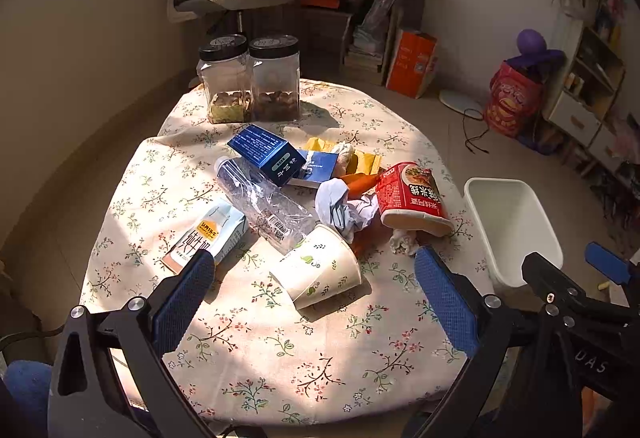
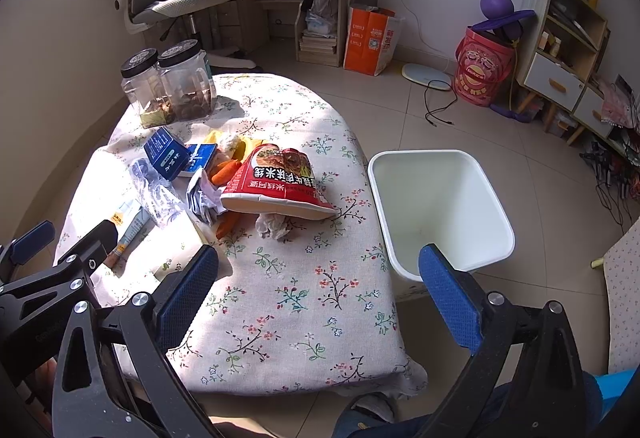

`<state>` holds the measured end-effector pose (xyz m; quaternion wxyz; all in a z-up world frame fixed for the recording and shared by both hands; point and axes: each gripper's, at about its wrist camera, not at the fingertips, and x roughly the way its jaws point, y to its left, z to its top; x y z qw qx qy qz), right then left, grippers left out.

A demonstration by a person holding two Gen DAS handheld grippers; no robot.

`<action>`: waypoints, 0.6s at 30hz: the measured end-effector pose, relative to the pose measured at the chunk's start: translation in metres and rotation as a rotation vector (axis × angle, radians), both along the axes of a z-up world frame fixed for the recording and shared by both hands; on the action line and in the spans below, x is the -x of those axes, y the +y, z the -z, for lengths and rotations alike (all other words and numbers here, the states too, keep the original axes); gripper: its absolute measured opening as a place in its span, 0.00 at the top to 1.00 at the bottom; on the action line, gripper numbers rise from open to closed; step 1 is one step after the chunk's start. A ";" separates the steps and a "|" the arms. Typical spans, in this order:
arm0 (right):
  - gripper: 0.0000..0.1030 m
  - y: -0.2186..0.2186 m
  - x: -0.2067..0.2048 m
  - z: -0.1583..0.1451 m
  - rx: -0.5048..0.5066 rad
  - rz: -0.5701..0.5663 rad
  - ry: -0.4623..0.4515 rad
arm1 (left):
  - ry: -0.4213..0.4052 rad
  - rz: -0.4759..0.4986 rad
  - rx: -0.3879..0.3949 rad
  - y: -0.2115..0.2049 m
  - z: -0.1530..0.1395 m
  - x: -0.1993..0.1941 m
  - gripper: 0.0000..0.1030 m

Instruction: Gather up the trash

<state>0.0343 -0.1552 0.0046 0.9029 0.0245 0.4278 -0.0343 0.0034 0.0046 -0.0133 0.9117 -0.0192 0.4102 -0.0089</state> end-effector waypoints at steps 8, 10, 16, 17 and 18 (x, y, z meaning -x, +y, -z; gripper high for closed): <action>0.07 0.001 0.000 -0.001 0.000 -0.001 -0.001 | -0.003 0.002 0.001 0.000 0.000 0.000 0.06; 0.07 -0.001 0.000 0.000 -0.001 -0.002 -0.002 | -0.003 0.001 0.004 0.001 -0.001 -0.001 0.06; 0.07 -0.001 0.000 0.000 -0.001 0.000 -0.001 | 0.013 -0.006 0.007 0.003 0.000 -0.002 0.06; 0.07 0.000 0.000 0.000 -0.001 -0.001 -0.002 | 0.016 -0.009 0.007 0.004 0.000 -0.002 0.06; 0.07 -0.002 0.000 0.000 -0.001 -0.001 -0.001 | 0.020 -0.012 0.007 0.005 0.000 -0.003 0.06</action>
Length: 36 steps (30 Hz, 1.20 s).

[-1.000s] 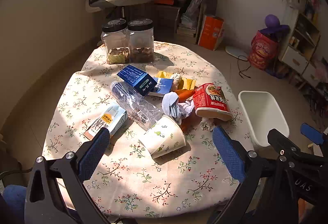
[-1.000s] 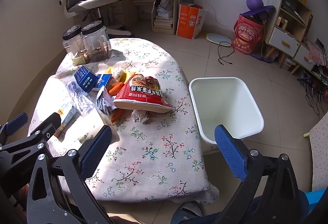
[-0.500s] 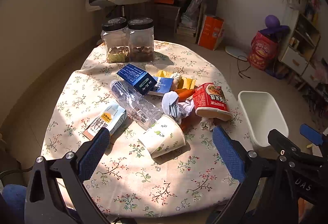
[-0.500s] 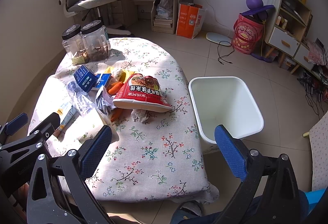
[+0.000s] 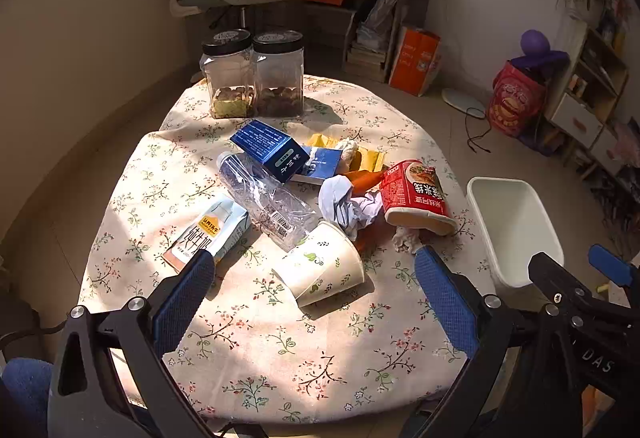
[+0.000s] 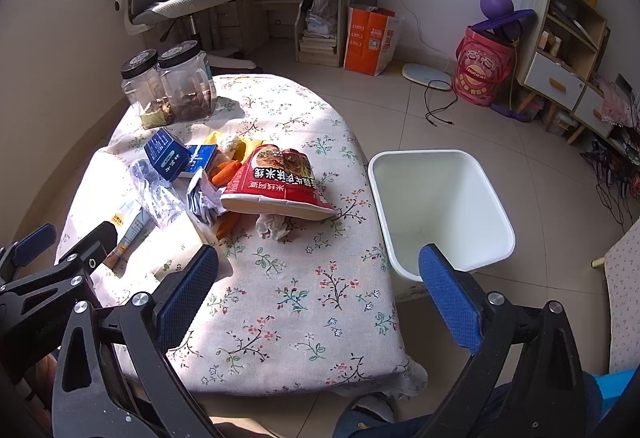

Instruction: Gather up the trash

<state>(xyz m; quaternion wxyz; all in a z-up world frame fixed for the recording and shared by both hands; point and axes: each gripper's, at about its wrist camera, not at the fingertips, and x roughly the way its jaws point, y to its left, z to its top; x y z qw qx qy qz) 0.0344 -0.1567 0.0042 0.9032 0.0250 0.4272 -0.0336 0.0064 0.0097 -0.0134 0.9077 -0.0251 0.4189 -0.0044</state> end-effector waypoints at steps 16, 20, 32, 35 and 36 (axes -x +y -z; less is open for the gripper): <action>0.07 0.005 -0.001 0.003 0.003 -0.012 0.008 | 0.047 -0.093 0.020 0.038 0.007 -0.006 0.06; 0.07 0.013 -0.005 0.008 0.012 -0.029 0.023 | 0.081 -0.152 0.025 0.066 0.014 -0.012 0.06; 0.07 0.016 -0.094 0.011 -0.084 -0.130 0.169 | 0.250 -0.354 0.244 0.165 0.062 -0.048 0.06; 0.07 0.020 -0.127 0.016 -0.058 -0.173 0.223 | 0.299 -0.282 0.167 0.152 0.078 -0.070 0.06; 0.07 0.018 -0.137 0.020 -0.058 -0.178 0.238 | 0.318 -0.262 0.145 0.148 0.085 -0.078 0.06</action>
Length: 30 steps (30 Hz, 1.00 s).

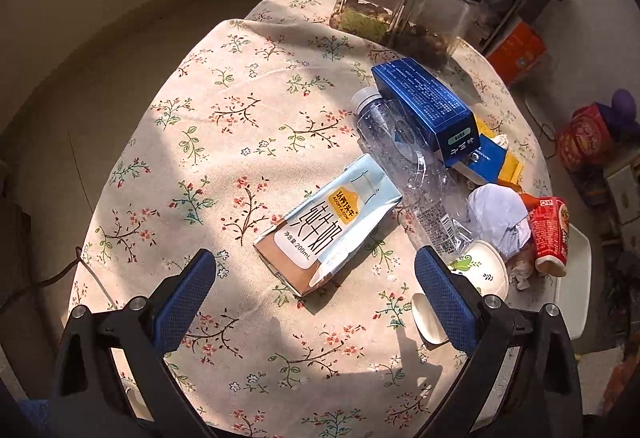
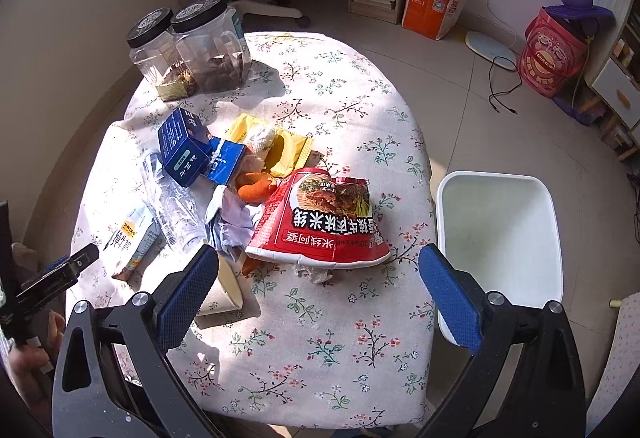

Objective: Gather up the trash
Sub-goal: 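Grasp the white milk carton with the left tool while the right tool grasps the red snack bag, then carry both items over the white bin and open both tools to drop them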

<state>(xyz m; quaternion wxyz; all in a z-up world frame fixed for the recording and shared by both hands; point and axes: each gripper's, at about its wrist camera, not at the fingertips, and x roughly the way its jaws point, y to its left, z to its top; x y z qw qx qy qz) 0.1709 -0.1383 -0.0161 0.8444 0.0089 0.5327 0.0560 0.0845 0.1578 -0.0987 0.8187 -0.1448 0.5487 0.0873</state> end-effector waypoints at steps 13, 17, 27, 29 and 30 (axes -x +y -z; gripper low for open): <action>0.07 0.043 -0.006 0.056 0.256 -0.189 0.014 | 0.180 0.523 -0.401 -0.049 0.048 -0.029 0.06; 0.07 0.076 0.006 0.076 0.434 -0.310 -0.006 | 0.206 0.490 -0.382 -0.041 0.064 -0.039 0.06; 0.51 0.073 0.005 0.089 0.553 -0.339 -0.063 | 0.178 0.385 -0.327 -0.020 0.065 -0.053 0.40; 0.60 0.069 0.003 0.080 0.508 -0.313 -0.079 | 0.149 0.356 -0.307 -0.016 0.055 -0.051 0.41; 0.66 0.065 0.002 0.073 0.467 -0.295 -0.084 | 0.130 0.336 -0.290 -0.013 0.048 -0.052 0.41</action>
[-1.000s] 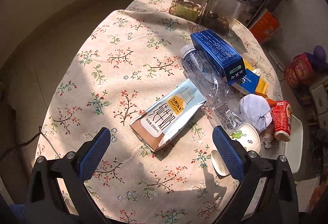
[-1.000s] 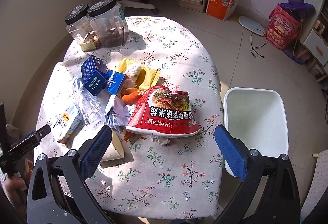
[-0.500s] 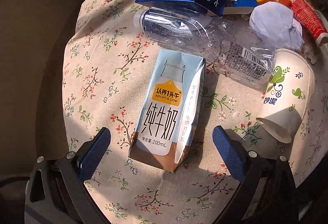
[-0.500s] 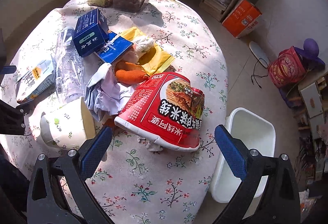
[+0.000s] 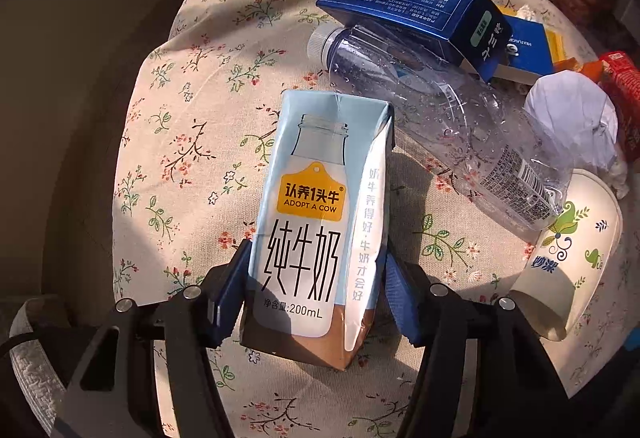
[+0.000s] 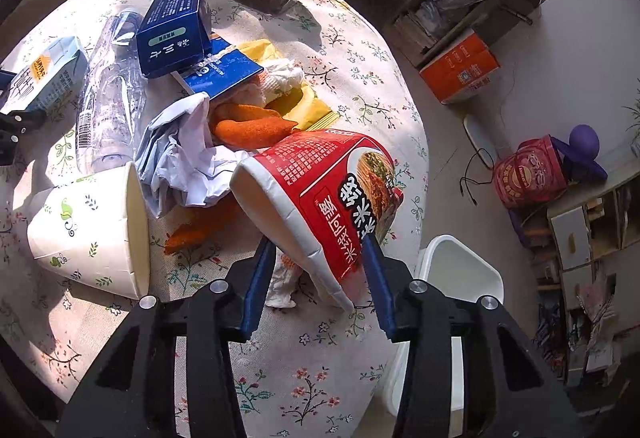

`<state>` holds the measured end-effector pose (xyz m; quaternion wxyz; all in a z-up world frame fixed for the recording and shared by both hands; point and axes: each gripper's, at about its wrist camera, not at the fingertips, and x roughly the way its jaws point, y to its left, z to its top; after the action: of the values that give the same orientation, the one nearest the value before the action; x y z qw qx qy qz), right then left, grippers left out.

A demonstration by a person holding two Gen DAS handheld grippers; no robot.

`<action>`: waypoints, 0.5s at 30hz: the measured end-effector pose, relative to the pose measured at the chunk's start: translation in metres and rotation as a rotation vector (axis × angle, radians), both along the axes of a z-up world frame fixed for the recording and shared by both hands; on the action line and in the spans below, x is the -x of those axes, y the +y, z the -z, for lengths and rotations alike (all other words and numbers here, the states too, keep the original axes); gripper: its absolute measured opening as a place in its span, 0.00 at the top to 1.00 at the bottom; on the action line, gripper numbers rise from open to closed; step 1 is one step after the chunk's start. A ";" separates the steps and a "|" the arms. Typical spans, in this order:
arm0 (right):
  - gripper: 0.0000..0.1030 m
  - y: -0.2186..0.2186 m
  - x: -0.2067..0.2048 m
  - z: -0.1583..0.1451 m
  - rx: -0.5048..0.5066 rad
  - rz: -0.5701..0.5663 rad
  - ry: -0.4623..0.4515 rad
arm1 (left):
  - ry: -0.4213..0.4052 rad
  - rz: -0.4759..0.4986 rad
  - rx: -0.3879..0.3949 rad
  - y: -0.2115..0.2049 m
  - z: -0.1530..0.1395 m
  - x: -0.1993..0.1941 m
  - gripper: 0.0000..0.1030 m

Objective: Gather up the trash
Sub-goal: 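Carry both items over the white bin and open both tools to drop them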

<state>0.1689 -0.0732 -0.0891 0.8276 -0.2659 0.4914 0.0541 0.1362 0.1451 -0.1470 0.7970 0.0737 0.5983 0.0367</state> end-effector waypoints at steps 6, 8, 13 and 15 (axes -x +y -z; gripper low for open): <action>0.80 -0.035 -0.008 -0.032 -0.258 0.114 0.000 | -0.146 -0.071 0.114 0.003 -0.053 0.008 0.41; 0.81 -0.048 -0.008 -0.039 -0.334 0.151 0.010 | -0.182 -0.080 0.158 -0.003 -0.069 0.015 0.41; 0.81 -0.072 -0.005 -0.057 -0.468 0.202 0.000 | -0.279 -0.062 0.261 -0.030 -0.106 0.021 0.41; 0.81 -0.080 0.002 -0.068 -0.488 0.209 -0.023 | -0.328 -0.036 0.293 -0.046 -0.125 0.025 0.41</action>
<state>0.1673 -0.1535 -0.0216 0.8738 -0.0068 0.4793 0.0825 0.1114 0.0995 -0.0220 0.8852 -0.0608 0.4606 -0.0250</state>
